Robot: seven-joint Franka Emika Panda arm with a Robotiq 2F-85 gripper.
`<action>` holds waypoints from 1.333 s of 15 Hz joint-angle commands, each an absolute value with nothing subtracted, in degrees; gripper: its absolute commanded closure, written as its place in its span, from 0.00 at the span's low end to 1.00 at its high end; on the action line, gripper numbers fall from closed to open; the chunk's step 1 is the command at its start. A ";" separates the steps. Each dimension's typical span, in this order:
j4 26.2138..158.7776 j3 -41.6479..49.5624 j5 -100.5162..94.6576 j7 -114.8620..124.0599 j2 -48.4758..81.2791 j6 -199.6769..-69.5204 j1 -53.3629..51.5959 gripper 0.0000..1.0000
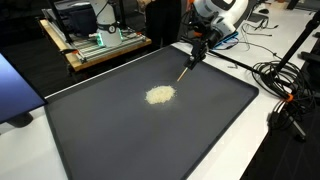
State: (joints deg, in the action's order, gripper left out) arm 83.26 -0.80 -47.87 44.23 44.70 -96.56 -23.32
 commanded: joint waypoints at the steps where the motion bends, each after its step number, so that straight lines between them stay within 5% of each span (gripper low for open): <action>1: 76.14 -1.16 -47.31 38.90 49.43 -94.53 -22.60 0.97; 20: 66.51 0.05 -22.64 9.04 49.56 -98.30 -8.38 0.97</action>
